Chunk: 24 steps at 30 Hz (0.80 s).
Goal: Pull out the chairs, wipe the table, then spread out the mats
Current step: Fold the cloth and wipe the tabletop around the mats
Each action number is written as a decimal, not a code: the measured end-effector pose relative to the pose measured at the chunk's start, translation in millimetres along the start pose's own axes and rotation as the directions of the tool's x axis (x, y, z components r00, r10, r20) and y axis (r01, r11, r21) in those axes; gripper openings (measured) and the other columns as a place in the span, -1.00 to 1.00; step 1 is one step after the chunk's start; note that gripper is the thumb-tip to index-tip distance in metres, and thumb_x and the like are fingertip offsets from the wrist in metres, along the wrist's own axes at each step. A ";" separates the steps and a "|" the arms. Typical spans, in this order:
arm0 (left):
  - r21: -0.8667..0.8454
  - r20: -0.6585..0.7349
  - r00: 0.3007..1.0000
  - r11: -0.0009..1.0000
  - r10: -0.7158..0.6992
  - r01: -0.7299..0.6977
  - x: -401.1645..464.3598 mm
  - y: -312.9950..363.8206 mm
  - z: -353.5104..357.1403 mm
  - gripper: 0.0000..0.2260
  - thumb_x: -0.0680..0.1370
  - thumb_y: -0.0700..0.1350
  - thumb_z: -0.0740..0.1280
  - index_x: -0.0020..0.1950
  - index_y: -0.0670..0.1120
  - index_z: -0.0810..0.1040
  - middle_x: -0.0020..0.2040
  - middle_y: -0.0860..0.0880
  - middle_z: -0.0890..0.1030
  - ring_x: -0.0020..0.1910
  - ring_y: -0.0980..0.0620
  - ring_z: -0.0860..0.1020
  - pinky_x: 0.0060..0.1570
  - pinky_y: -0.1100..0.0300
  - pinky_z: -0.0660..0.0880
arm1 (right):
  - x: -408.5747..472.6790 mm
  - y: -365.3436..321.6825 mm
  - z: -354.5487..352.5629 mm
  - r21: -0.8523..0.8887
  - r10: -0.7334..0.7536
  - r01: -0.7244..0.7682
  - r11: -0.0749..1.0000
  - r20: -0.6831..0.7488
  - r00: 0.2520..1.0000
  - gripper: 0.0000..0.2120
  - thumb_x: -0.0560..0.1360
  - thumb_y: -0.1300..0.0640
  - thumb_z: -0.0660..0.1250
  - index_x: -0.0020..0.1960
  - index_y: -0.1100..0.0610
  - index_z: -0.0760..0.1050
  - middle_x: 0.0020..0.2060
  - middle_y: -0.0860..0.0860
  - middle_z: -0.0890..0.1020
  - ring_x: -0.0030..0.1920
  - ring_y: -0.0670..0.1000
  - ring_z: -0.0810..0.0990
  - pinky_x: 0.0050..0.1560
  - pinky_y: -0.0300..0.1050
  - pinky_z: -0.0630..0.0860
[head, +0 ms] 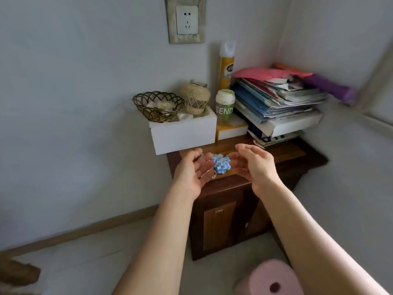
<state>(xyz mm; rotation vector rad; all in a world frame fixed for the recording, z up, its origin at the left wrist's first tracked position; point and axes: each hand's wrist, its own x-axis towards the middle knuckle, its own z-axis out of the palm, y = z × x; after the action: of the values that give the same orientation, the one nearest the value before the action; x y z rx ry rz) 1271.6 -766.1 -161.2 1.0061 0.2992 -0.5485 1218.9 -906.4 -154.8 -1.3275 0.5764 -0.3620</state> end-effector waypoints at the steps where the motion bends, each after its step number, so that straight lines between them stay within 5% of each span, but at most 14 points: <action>1: 0.009 -0.023 0.999 1.000 -0.026 0.026 20.1 -1.2 9.3 -0.78 0.58 -0.09 0.30 0.19 -0.11 0.54 0.01 -0.11 0.70 -0.03 -0.06 0.65 -0.19 0.11 0.59 | 24.3 4.6 -0.5 -0.048 0.017 -0.017 0.999 -0.005 1.000 -0.90 0.58 0.18 0.31 0.03 0.13 0.60 -0.20 0.08 0.72 -0.31 -0.04 0.66 -0.18 -0.06 0.61; 4: 0.033 -0.091 0.991 0.994 -0.097 0.100 70.7 -6.0 28.5 -0.75 0.59 -0.09 0.27 0.25 -0.11 0.51 0.15 -0.13 0.63 0.12 -0.09 0.58 -0.21 0.07 0.59 | 86.1 28.8 1.2 -0.281 0.013 -0.016 0.960 -0.012 1.000 -0.86 0.54 0.26 0.33 0.06 0.14 0.59 -0.12 0.06 0.69 -0.24 -0.05 0.65 -0.31 -0.21 0.57; 6: 0.050 -0.132 0.985 0.992 -0.111 0.119 95.4 -9.7 33.8 -0.73 0.59 -0.09 0.26 0.28 -0.10 0.50 0.21 -0.08 0.59 0.18 -0.06 0.54 -0.24 0.08 0.54 | 118.5 50.3 3.4 -0.488 -0.026 0.046 0.872 0.047 0.999 -0.76 0.50 0.28 0.34 0.14 0.12 0.56 0.01 0.05 0.65 -0.07 -0.01 0.62 -0.21 -0.16 0.57; 10: 0.068 -0.182 0.974 0.987 -0.134 0.149 131.5 -15.3 35.9 -0.71 0.61 -0.08 0.24 0.32 -0.10 0.47 0.33 -0.01 0.50 0.29 -0.03 0.45 -0.03 0.01 0.54 | 166.2 82.8 9.8 -0.830 0.025 0.205 0.518 0.254 0.967 -0.52 0.46 0.25 0.33 0.35 0.01 0.42 0.26 0.05 0.48 0.25 0.10 0.43 0.07 -0.04 0.50; 13: 0.080 -0.199 0.967 0.981 -0.157 0.176 144.3 -19.5 28.7 -0.65 0.63 -0.06 0.22 0.41 -0.07 0.42 0.43 -0.05 0.44 0.42 -0.04 0.35 0.27 -0.10 0.44 | 179.2 97.6 13.1 -0.921 0.099 0.307 0.241 0.338 0.936 -0.50 0.50 0.10 0.35 0.41 -0.02 0.34 0.33 0.09 0.36 0.33 0.16 0.28 0.17 0.04 0.45; 16: 0.065 -0.194 0.966 0.980 -0.172 0.188 147.8 -21.0 20.7 -0.64 0.63 -0.08 0.21 0.42 -0.10 0.41 0.43 -0.08 0.44 0.44 -0.04 0.34 0.23 -0.08 0.45 | 183.5 101.7 14.3 -0.928 0.019 0.340 0.153 0.347 0.938 -0.67 0.53 0.05 0.33 0.29 -0.02 0.47 0.26 0.05 0.44 0.29 0.12 0.31 0.14 0.04 0.48; 18: 0.053 -0.200 0.967 0.983 -0.160 0.174 148.1 -19.8 16.7 -0.68 0.63 -0.08 0.22 0.36 -0.11 0.44 0.39 -0.10 0.47 0.39 -0.05 0.39 0.16 -0.06 0.47 | 188.4 97.3 15.4 -0.918 -0.039 0.319 0.236 0.320 0.947 -0.77 0.56 0.08 0.28 0.21 0.02 0.53 0.19 0.03 0.49 0.25 0.11 0.38 0.13 0.03 0.48; 22: 0.032 -0.203 0.974 0.994 -0.099 0.108 144.3 -12.7 18.6 -0.75 0.62 -0.09 0.24 0.27 -0.13 0.49 0.23 -0.11 0.57 0.09 -0.04 0.55 -0.12 0.06 0.54 | 198.1 70.9 17.9 -0.643 -0.092 0.204 0.738 0.204 0.975 -0.93 0.60 0.16 0.22 0.06 0.12 0.45 -0.11 0.00 0.56 -0.04 0.06 0.55 -0.21 -0.13 0.49; 24: 0.036 -0.225 0.972 0.996 -0.066 0.076 142.0 -5.7 24.9 -0.80 0.60 -0.07 0.28 0.17 -0.11 0.52 0.22 -0.13 0.58 0.06 -0.06 0.56 -0.21 0.09 0.53 | 197.7 49.2 22.0 -0.443 -0.099 0.162 0.882 0.162 0.982 -0.91 0.62 0.17 0.19 0.04 0.19 0.42 -0.13 0.04 0.55 -0.08 0.03 0.56 -0.27 -0.21 0.44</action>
<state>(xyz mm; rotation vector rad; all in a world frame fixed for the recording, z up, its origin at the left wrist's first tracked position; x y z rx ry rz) 1385.5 -831.9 -220.5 1.1058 0.5269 -0.5088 1387.8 -988.5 -236.6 -1.8374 0.4724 -0.2501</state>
